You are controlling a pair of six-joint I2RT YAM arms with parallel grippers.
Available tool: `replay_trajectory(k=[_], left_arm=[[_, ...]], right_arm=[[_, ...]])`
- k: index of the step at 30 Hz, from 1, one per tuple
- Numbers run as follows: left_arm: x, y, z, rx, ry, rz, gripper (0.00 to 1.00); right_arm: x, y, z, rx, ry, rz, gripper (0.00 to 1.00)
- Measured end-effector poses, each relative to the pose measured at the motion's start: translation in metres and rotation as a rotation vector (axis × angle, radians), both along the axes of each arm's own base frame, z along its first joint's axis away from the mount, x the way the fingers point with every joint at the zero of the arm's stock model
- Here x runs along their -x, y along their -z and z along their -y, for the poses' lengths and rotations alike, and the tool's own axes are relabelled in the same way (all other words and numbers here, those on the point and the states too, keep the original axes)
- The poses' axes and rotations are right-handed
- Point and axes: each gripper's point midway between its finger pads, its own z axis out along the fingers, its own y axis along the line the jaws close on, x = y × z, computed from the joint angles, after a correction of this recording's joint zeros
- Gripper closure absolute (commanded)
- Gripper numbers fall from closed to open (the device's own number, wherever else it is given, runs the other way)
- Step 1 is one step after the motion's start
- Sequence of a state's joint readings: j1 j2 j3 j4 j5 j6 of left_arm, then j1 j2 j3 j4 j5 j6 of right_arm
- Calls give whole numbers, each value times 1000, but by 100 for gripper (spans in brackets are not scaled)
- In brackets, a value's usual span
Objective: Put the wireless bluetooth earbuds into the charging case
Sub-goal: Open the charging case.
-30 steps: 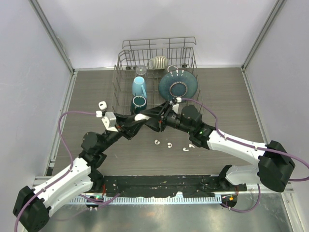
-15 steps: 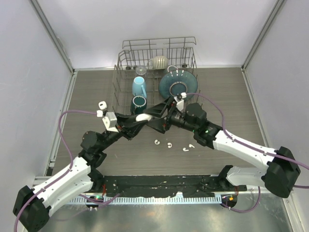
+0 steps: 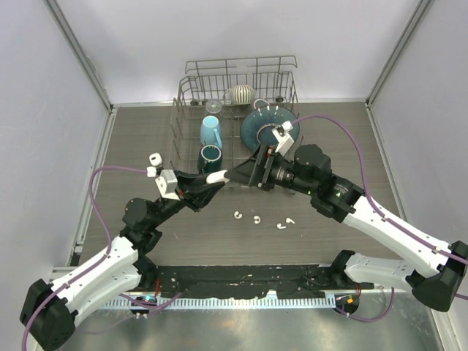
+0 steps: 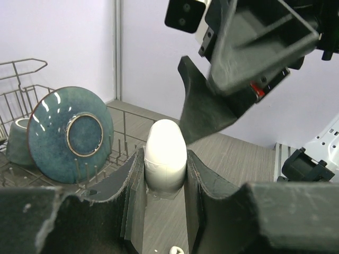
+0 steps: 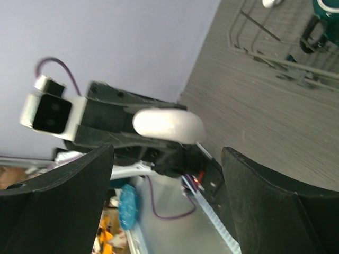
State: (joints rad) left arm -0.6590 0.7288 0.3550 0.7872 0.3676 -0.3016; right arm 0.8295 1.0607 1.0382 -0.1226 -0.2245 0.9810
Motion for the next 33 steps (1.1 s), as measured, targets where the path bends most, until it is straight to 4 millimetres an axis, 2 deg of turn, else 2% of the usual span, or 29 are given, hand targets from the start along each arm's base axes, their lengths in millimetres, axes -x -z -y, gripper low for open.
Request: replay_trajectory(k=[4, 9, 20, 33], left_arm=[[-1, 0, 1, 2, 1, 1, 100], [-1, 1, 2, 2, 6, -1, 100], [6, -1, 5, -3, 45, 11, 100], [10, 1, 6, -12, 71, -8, 100]], right_arm=[[10, 26, 2, 119, -34, 9, 12], [8, 42, 7, 183, -22, 0, 12], [-2, 48, 6, 204, 18, -8, 12], [-8, 38, 7, 170, 39, -12, 12]])
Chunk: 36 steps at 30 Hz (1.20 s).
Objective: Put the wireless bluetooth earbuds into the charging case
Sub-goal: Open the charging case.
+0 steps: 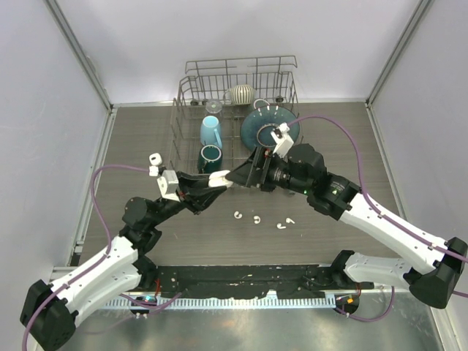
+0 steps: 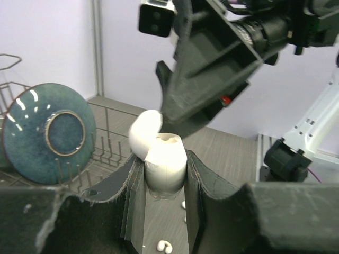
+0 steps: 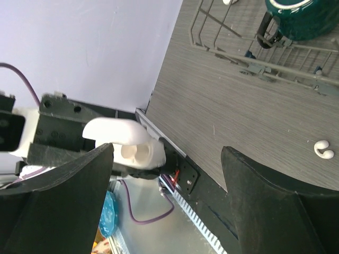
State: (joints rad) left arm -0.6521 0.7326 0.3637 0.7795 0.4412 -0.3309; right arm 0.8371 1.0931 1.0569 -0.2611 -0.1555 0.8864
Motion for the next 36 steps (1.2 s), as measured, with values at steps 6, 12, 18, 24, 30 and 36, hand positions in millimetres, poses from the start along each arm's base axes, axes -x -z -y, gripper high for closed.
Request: replay_trajectory(k=[6, 12, 18, 24, 30, 36], left_arm=[[8, 0, 2, -8, 38, 9, 100], [12, -1, 3, -10, 53, 17, 100], [13, -5, -1, 0, 39, 29, 100], [11, -9, -4, 9, 14, 41, 100], [8, -7, -5, 0, -1, 37, 100], [6, -7, -6, 3, -15, 35, 100]], right_arm=[[-8, -8, 2, -46, 22, -17, 12], [-9, -14, -4, -124, -2, -64, 11], [-12, -15, 0, -181, 0, -96, 11], [-5, -26, 12, -229, 14, -83, 10], [7, -24, 17, -274, -6, -111, 14], [14, -9, 5, -323, -71, -199, 22]])
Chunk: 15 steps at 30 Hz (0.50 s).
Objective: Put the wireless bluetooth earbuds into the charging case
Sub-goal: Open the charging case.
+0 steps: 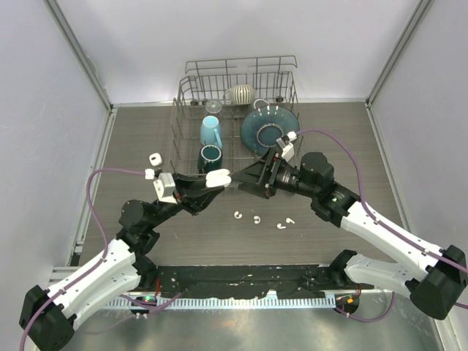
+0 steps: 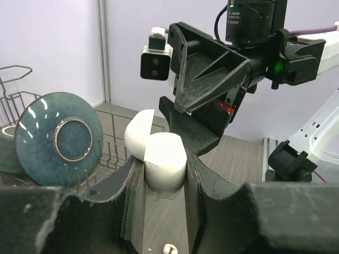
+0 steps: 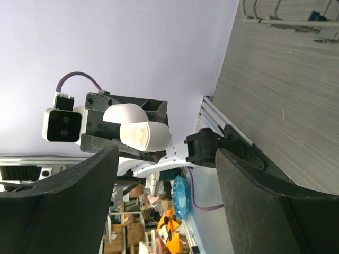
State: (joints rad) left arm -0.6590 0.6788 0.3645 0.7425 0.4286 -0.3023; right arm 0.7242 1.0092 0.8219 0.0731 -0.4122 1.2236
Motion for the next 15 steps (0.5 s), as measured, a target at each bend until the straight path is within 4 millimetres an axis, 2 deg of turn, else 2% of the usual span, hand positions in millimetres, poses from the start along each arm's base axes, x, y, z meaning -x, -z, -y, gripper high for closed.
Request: replay_trajectory(k=[3, 9, 15], left_arm=[[-1, 1, 0, -1, -2, -3, 100], [-5, 5, 3, -13, -2, -18, 100], [-5, 2, 3, -9, -2, -13, 100]], right_arm=[[0, 1, -6, -16, -24, -18, 27], [3, -9, -10, -82, -56, -14, 27], [4, 4, -13, -99, -70, -61, 27]])
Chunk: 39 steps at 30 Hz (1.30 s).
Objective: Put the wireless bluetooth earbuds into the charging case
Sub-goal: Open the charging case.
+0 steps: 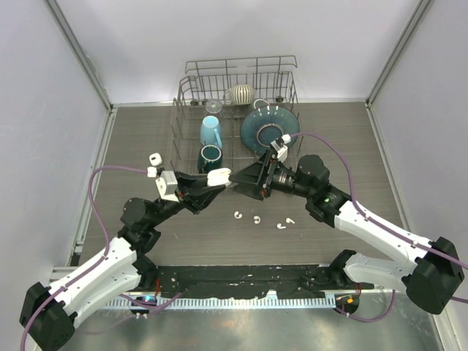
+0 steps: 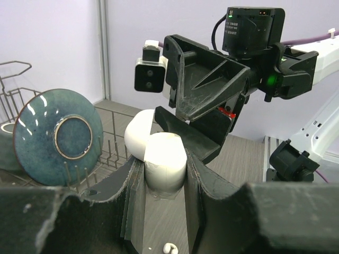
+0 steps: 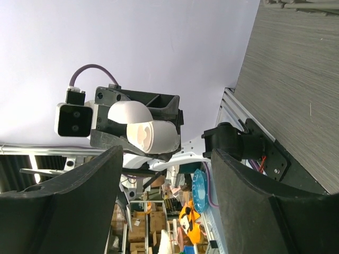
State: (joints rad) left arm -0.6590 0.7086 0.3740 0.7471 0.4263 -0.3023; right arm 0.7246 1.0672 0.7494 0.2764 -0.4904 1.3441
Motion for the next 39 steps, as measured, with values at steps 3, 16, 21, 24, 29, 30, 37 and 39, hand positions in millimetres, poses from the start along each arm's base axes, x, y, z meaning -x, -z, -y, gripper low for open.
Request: replay_trajectory(k=[3, 16, 21, 24, 29, 30, 37, 39], left_arm=[[0, 0, 0, 1, 0, 1, 100], [-3, 5, 3, -10, 2, -13, 100], [-2, 3, 2, -3, 3, -7, 100], [-2, 1, 2, 1, 3, -3, 100], [-2, 1, 2, 0, 4, -1, 100], [-2, 1, 2, 1, 5, 0, 99], [-2, 2, 3, -1, 7, -4, 97], [-2, 4, 4, -5, 9, -10, 97]], right_arm=[[-1, 1, -2, -6, -6, -11, 27], [-3, -3, -10, -61, -35, -50, 40], [-2, -1, -14, -66, -47, -67, 50], [-2, -2, -15, -77, -53, -73, 58], [0, -2, -16, -101, -59, -93, 86], [0, -2, -16, -105, -59, -91, 90], [-1, -1, -15, -99, -54, -76, 99], [-1, 1, -14, -82, -45, -63, 99]])
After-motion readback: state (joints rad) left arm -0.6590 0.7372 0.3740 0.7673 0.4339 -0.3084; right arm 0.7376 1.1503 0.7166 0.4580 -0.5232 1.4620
